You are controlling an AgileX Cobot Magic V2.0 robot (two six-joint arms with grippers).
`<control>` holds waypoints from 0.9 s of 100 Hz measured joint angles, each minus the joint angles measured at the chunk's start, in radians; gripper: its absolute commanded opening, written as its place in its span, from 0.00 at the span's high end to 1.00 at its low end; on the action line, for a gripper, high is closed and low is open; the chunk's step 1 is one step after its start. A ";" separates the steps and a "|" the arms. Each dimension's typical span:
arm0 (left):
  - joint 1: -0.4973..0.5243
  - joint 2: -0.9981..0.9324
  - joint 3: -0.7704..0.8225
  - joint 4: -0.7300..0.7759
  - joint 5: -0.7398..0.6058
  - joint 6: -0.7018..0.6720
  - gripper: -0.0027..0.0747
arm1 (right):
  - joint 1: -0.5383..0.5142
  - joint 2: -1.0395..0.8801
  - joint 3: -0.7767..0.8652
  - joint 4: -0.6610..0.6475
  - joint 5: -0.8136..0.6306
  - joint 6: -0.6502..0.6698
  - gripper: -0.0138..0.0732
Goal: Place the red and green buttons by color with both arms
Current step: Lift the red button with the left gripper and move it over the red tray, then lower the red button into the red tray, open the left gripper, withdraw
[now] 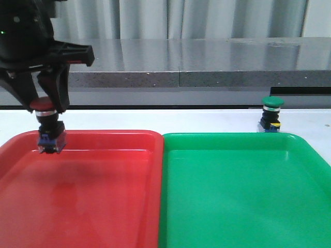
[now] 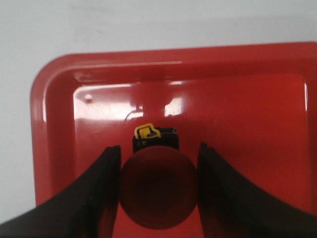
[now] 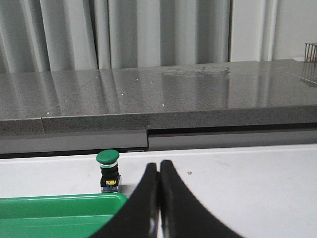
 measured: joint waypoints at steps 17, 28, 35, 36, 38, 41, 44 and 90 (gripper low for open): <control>-0.009 -0.001 0.066 -0.030 -0.040 -0.018 0.89 | 0.000 0.000 0.000 0.000 0.000 0.000 0.92; -0.009 -0.001 0.081 -0.034 -0.029 -0.018 0.89 | 0.000 0.000 0.000 0.000 0.000 0.000 0.92; -0.009 -0.001 0.081 -0.034 -0.019 -0.018 0.89 | 0.000 0.000 0.000 0.000 0.000 0.000 0.92; -0.009 -0.001 0.081 -0.034 -0.019 -0.018 0.89 | 0.000 0.000 0.000 0.000 0.000 0.000 0.92; -0.009 -0.002 0.081 -0.034 -0.018 -0.018 0.89 | 0.000 0.000 0.000 0.000 0.000 0.000 0.92; -0.009 -0.002 0.081 -0.034 -0.015 -0.018 0.89 | 0.000 0.000 0.000 0.000 0.000 0.000 0.92; -0.009 -0.002 0.081 -0.034 -0.013 -0.018 0.89 | 0.000 0.000 0.000 0.000 0.000 0.000 0.92; -0.009 0.038 0.081 -0.052 0.025 0.000 0.75 | 0.000 0.000 0.000 0.000 0.000 -0.002 0.92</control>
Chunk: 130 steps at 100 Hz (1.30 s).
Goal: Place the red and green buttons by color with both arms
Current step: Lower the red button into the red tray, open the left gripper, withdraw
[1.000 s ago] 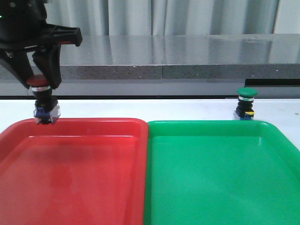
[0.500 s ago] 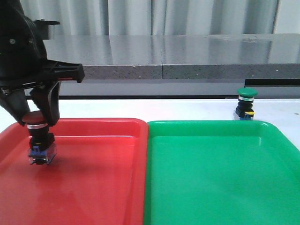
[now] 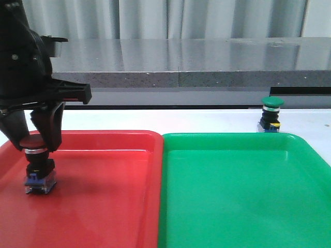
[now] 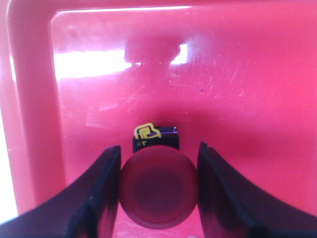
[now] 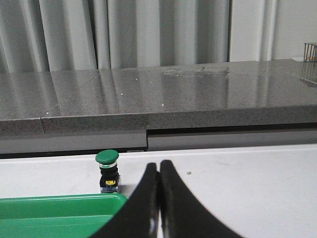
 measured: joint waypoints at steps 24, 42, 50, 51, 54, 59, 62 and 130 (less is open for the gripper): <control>0.000 0.004 0.000 -0.011 0.002 0.001 0.48 | 0.000 0.000 0.000 0.000 0.000 0.000 0.92; 0.000 0.009 0.000 -0.011 0.001 -0.009 0.48 | 0.000 0.000 0.000 0.000 0.000 0.000 0.92; 0.000 0.009 0.000 -0.010 0.001 -0.013 0.48 | 0.000 0.000 0.000 0.000 0.000 0.002 0.92; 0.000 0.009 0.000 -0.010 0.001 -0.013 0.48 | 0.000 0.000 0.000 0.000 0.000 0.002 0.92; 0.000 0.004 0.000 -0.009 0.001 -0.015 0.48 | 0.000 0.000 0.000 0.000 0.000 0.002 0.92; 0.000 -0.007 0.000 -0.001 0.001 -0.020 0.48 | 0.000 0.000 0.000 0.000 0.000 0.002 0.92; 0.000 -0.015 0.000 0.004 0.001 -0.028 0.48 | 0.000 0.000 0.000 0.000 0.000 0.002 0.92; 0.000 -0.434 0.012 0.108 -0.083 -0.073 0.99 | 0.000 0.000 0.000 0.000 0.000 0.002 0.92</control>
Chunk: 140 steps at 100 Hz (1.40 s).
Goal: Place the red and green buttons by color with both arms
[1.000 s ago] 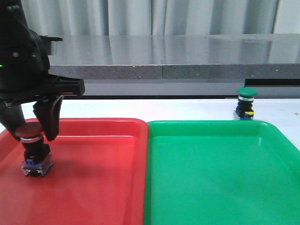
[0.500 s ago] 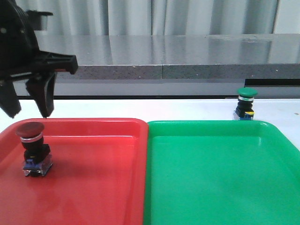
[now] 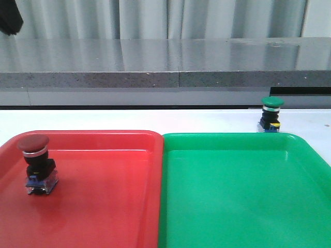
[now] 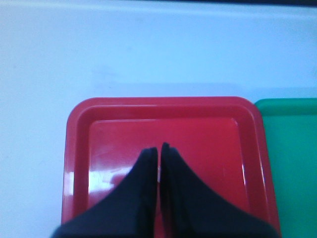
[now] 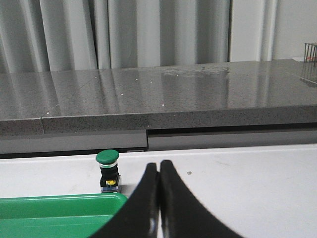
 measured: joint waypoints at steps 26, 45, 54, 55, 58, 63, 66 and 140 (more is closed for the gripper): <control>0.000 -0.178 0.114 0.022 -0.109 0.000 0.99 | 0.000 0.000 0.000 0.000 0.000 -0.002 0.92; 0.000 -0.310 0.234 0.040 -0.167 0.000 0.99 | 0.000 0.000 0.000 0.000 0.000 -0.002 0.92; 0.000 -0.373 0.294 0.041 -0.192 0.000 0.99 | 0.000 0.000 0.000 0.000 0.000 -0.002 0.92; 0.000 -0.382 0.303 0.041 -0.196 0.000 0.99 | 0.000 0.000 0.000 0.000 0.000 -0.002 0.92; 0.000 -0.401 0.323 0.045 -0.206 0.000 0.99 | 0.000 0.000 0.000 0.000 0.000 -0.002 0.92; 0.000 -0.434 0.358 0.049 -0.222 0.000 0.99 | 0.000 0.000 0.000 0.000 0.000 -0.002 0.92; 0.000 -0.453 0.378 0.058 -0.231 0.000 0.99 | 0.000 0.000 0.000 0.000 0.000 -0.002 0.92; 0.011 -0.849 0.747 0.167 -0.340 0.013 0.99 | 0.000 0.000 0.000 0.000 0.000 0.000 0.92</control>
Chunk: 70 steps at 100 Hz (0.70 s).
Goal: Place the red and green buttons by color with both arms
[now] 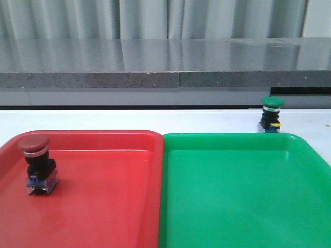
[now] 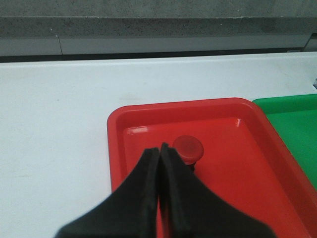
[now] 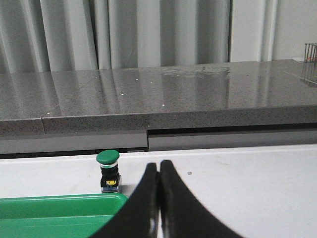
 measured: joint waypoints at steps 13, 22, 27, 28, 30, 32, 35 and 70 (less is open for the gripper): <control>0.076 -0.049 0.058 -0.061 -0.046 0.130 0.99 | 0.000 0.000 0.000 0.000 0.000 0.000 0.92; 0.161 -0.087 0.104 -0.148 -0.105 0.260 0.99 | 0.000 0.000 0.000 0.000 0.000 0.000 0.92; 0.206 -0.111 0.145 -0.187 -0.175 0.321 0.99 | 0.000 0.000 0.000 0.000 0.000 0.000 0.92; 0.218 -0.114 0.151 -0.192 -0.185 0.335 0.99 | 0.000 0.000 0.000 0.000 0.000 0.000 0.92; 0.229 -0.125 0.167 -0.204 -0.215 0.347 0.99 | 0.000 0.000 0.000 0.000 0.000 0.000 0.92; 0.244 -0.136 0.185 -0.215 -0.244 0.362 0.99 | 0.000 0.000 0.000 0.000 0.000 0.000 0.92; 0.266 -0.152 0.208 -0.226 -0.282 0.380 0.99 | 0.000 0.000 0.000 0.000 0.000 0.000 0.92; 0.386 -0.387 0.407 -0.360 -0.437 0.504 0.99 | 0.000 0.000 0.000 0.000 0.000 -0.002 0.92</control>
